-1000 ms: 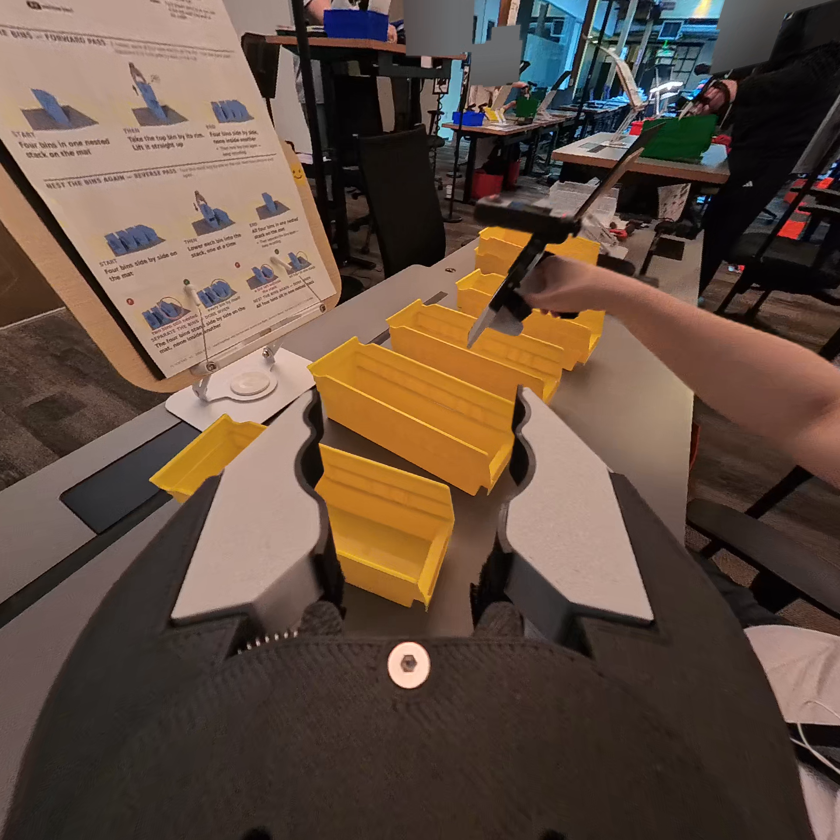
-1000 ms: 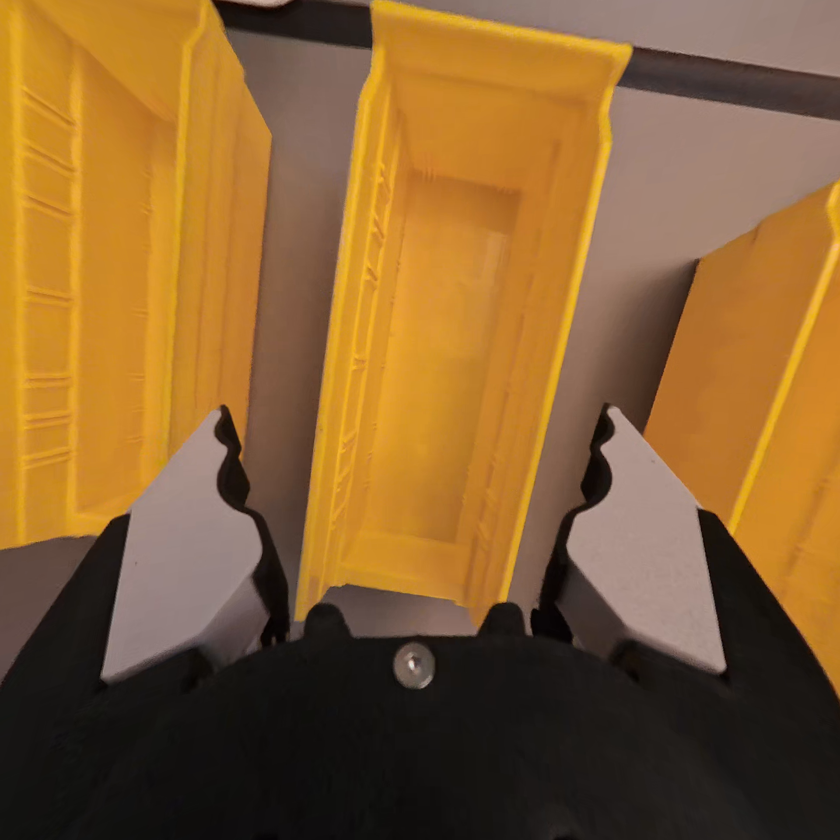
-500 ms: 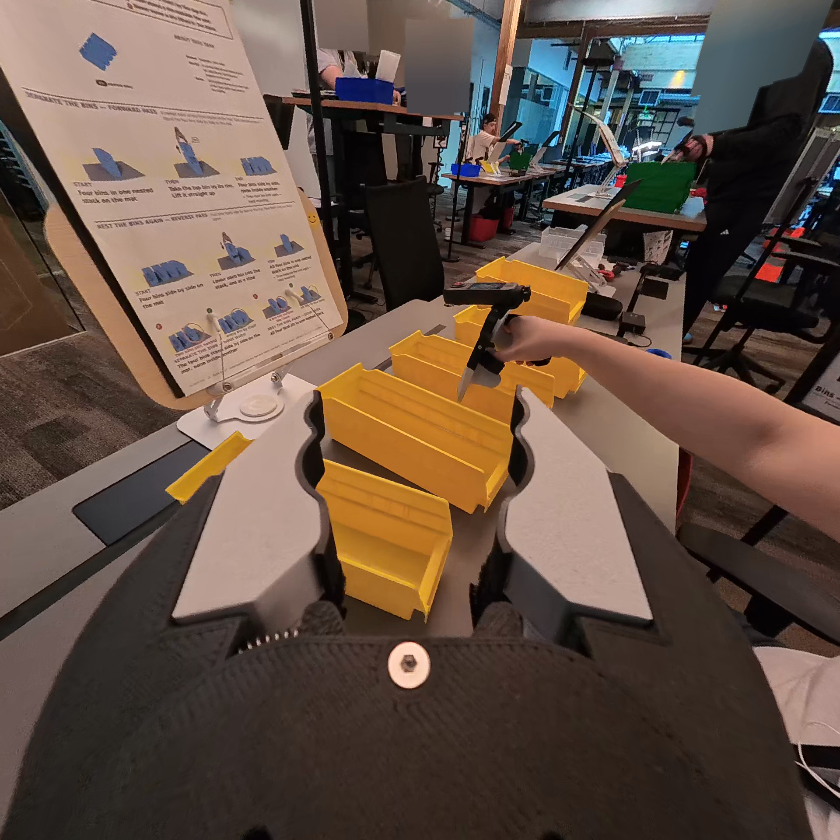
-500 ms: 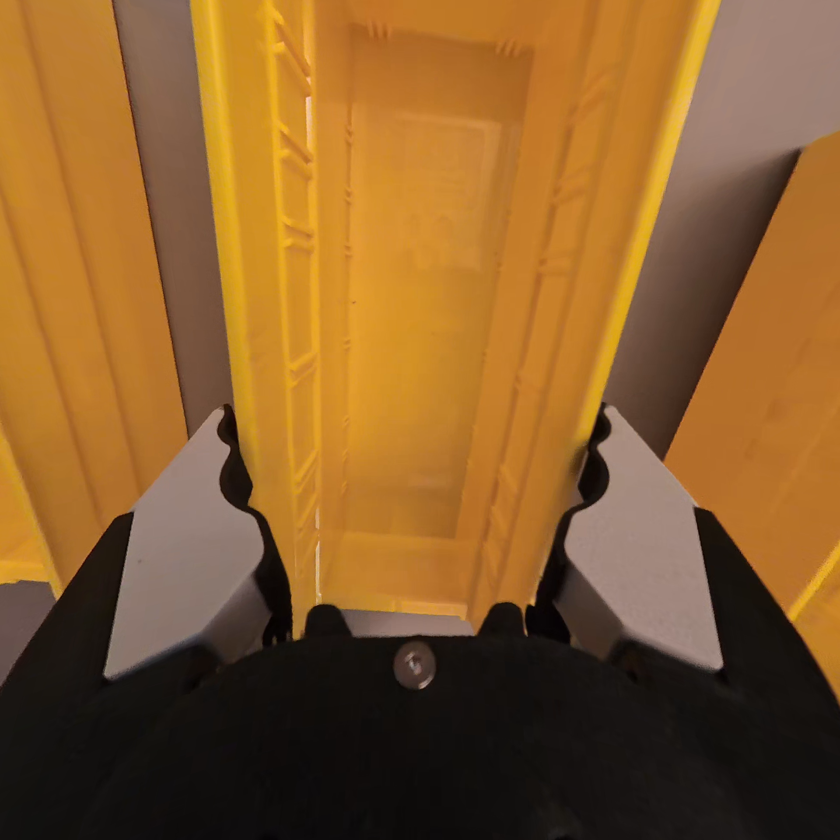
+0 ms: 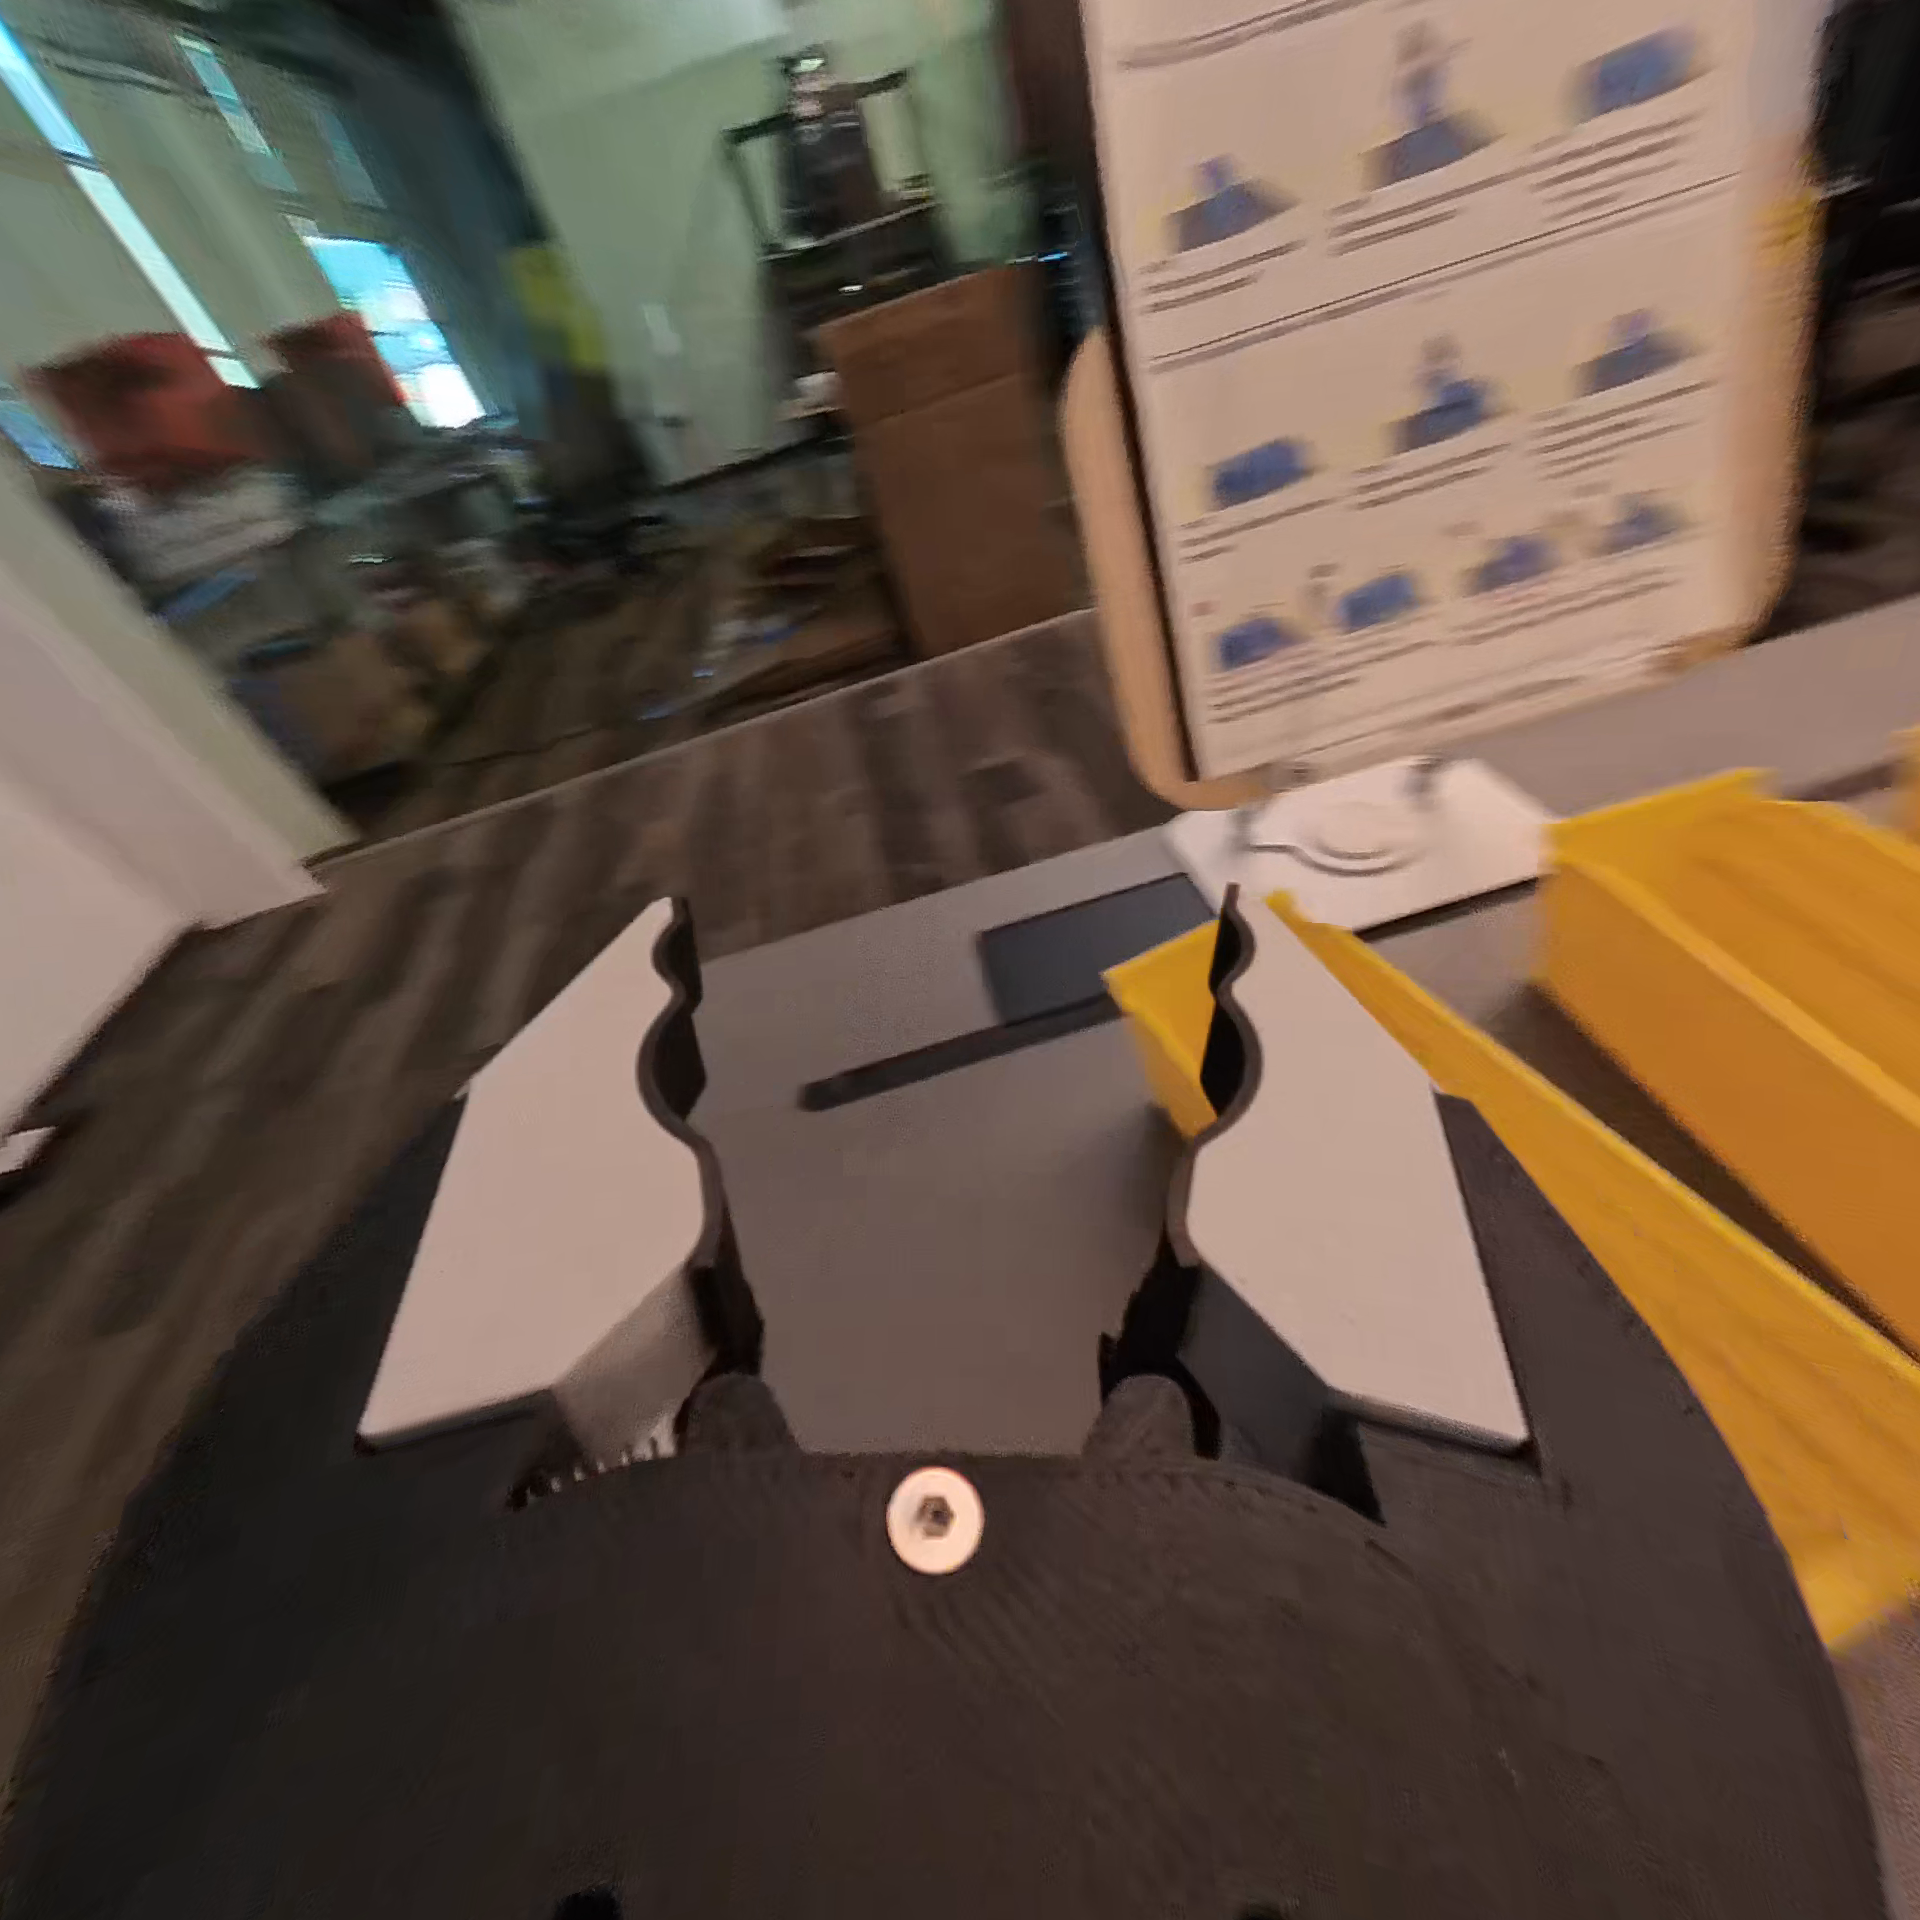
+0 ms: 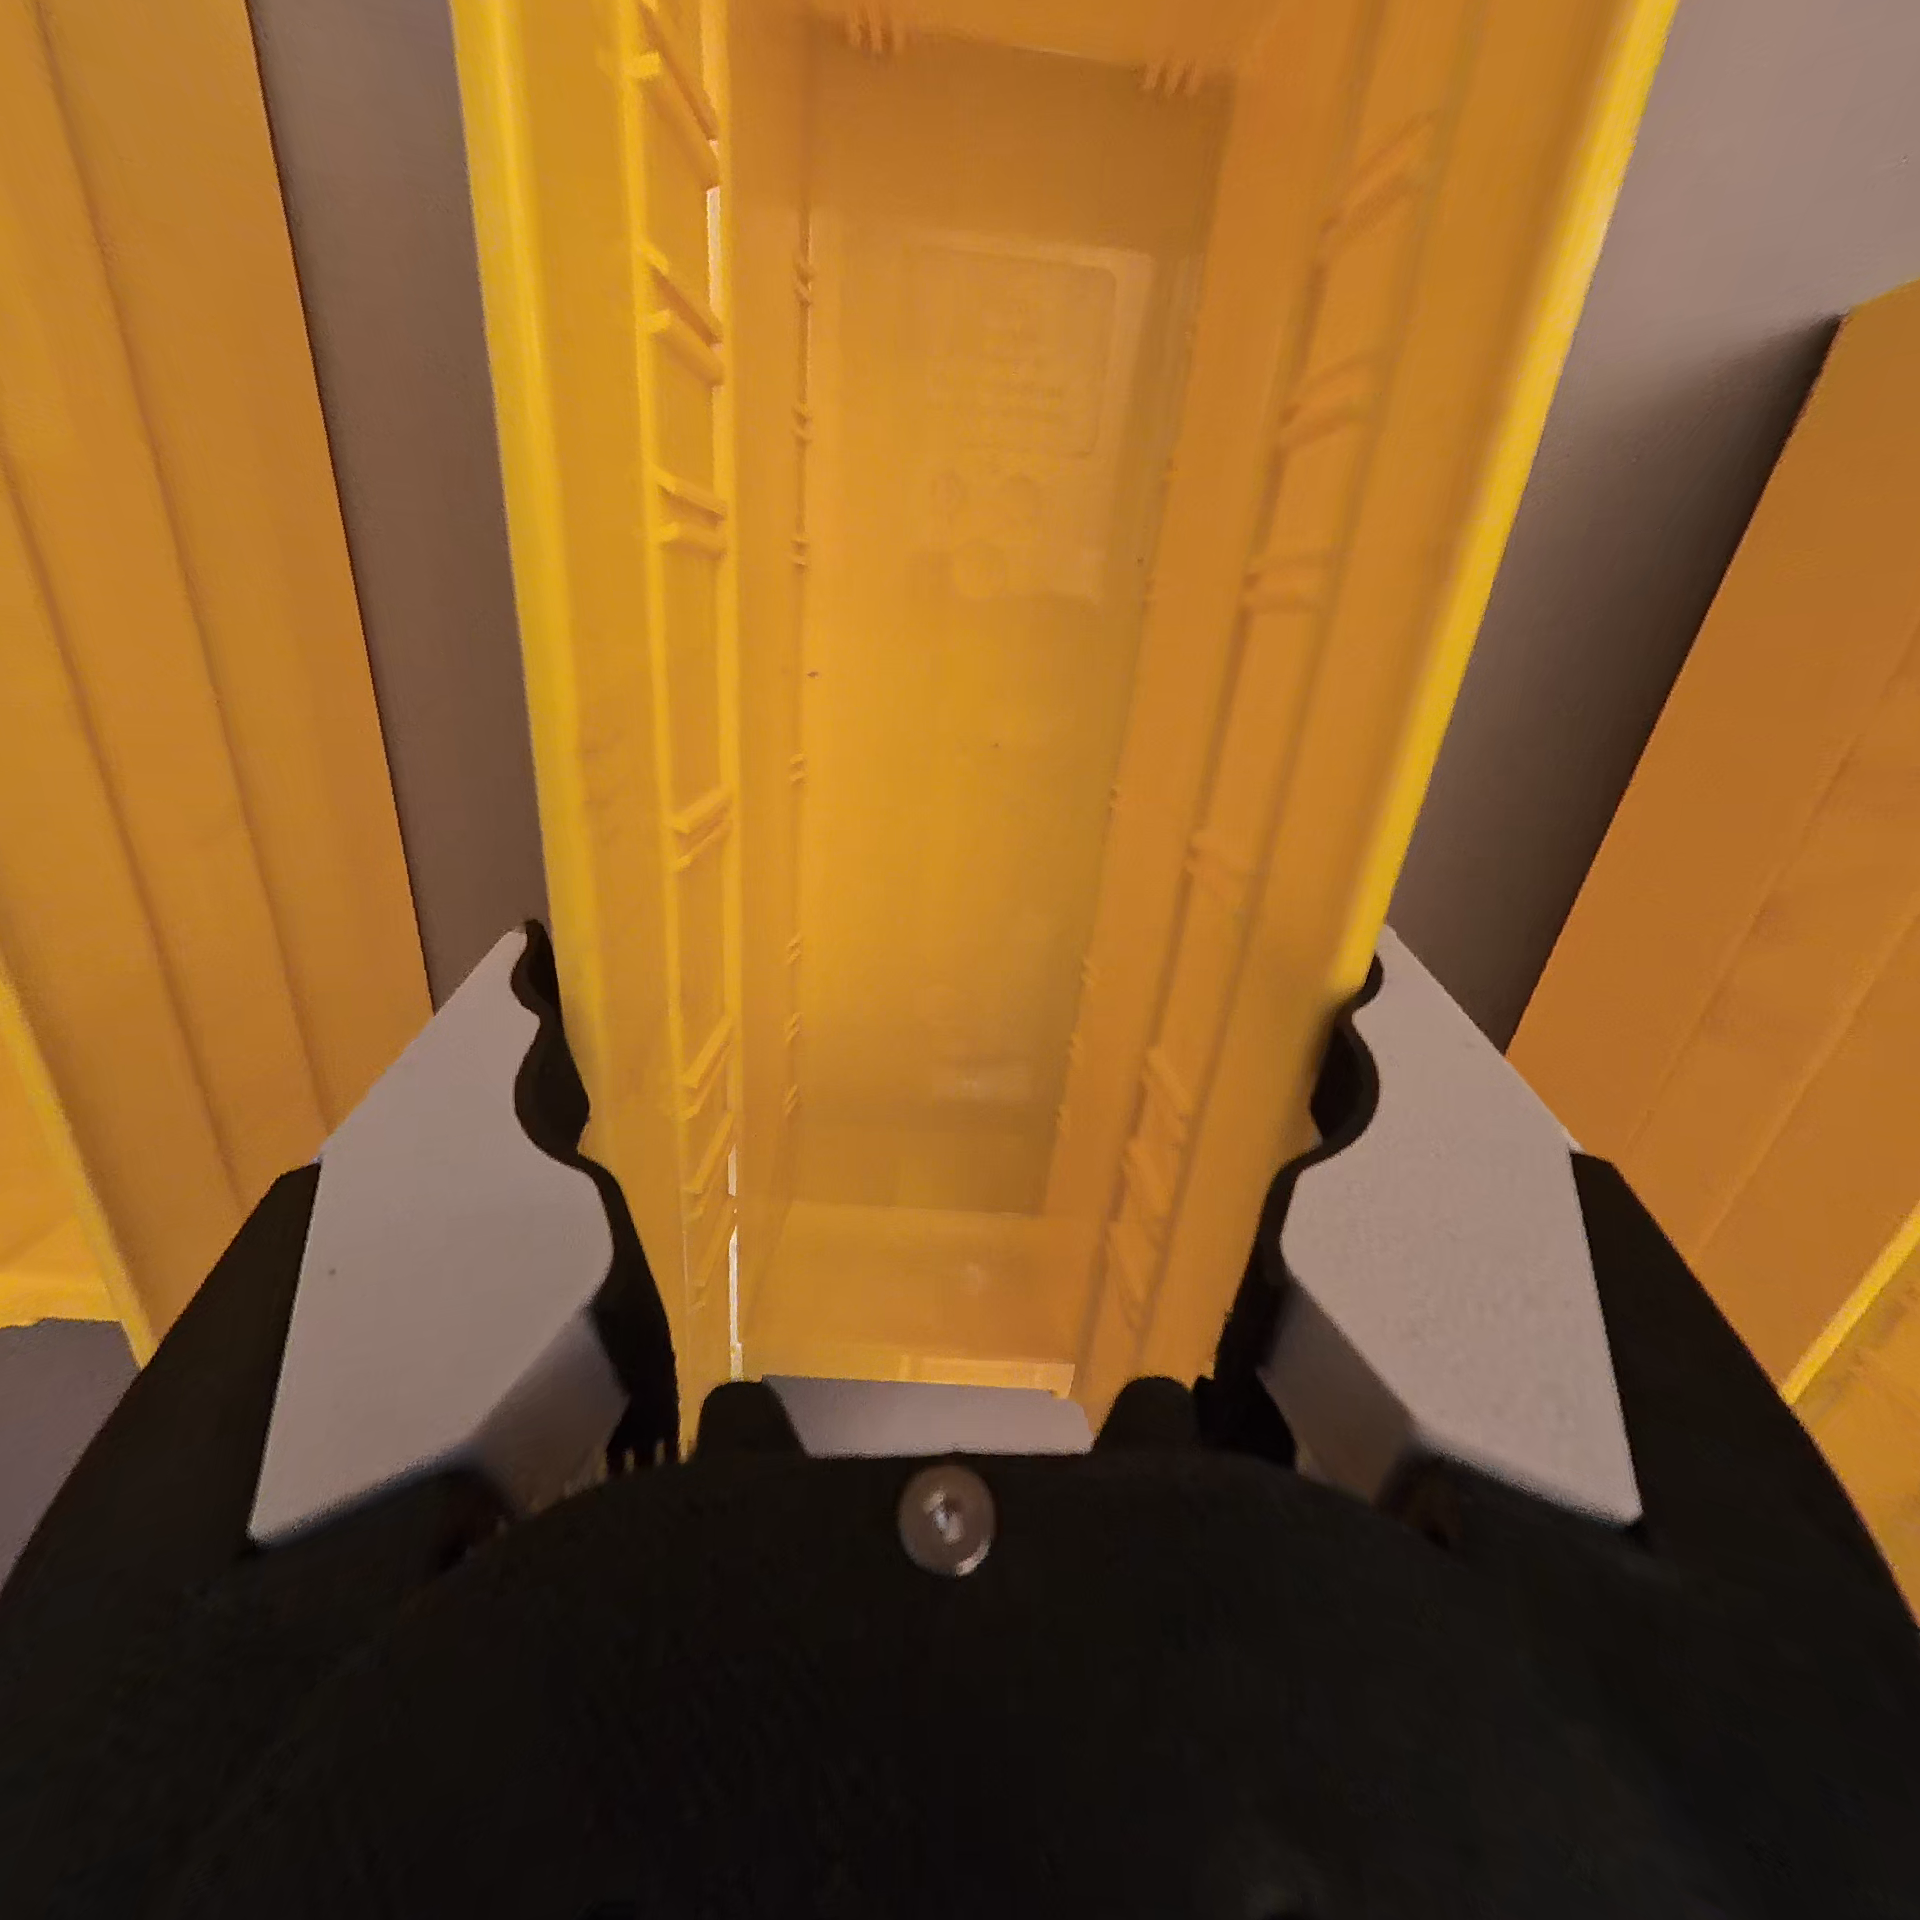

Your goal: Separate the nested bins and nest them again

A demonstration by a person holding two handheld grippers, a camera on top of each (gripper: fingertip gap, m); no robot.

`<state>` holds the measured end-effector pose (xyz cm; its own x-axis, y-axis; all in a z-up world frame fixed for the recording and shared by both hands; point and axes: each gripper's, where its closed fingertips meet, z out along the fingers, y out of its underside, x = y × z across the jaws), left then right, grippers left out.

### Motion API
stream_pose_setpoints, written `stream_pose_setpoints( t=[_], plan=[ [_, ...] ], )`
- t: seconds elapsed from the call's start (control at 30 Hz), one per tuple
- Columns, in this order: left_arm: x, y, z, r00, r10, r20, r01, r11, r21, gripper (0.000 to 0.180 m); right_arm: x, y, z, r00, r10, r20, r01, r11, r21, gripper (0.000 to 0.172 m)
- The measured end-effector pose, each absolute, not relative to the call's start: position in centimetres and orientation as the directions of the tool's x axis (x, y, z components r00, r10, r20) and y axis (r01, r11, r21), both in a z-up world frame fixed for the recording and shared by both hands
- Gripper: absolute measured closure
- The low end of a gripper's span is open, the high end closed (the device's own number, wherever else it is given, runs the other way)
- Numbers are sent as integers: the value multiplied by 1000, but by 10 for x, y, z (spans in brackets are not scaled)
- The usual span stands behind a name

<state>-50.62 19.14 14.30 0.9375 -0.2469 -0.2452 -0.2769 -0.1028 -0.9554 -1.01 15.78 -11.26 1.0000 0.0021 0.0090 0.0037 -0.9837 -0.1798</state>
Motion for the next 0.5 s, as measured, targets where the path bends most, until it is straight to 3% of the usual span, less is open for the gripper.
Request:
stream_pose_setpoints(
  t=[0.17, 0.5],
  plan=[
    [-521, 206, 140, 941, -128, -314, -328, -111, -938, 80, -10, 157, -113, 1000, -6, 17, -3, -986, -167, 28],
    [-527, 202, 146, 943, -103, -317, -326, -91, -941, 79, -10, 155, -113, 1000, -15, 17, -12, -988, -152, 28]
  ],
)
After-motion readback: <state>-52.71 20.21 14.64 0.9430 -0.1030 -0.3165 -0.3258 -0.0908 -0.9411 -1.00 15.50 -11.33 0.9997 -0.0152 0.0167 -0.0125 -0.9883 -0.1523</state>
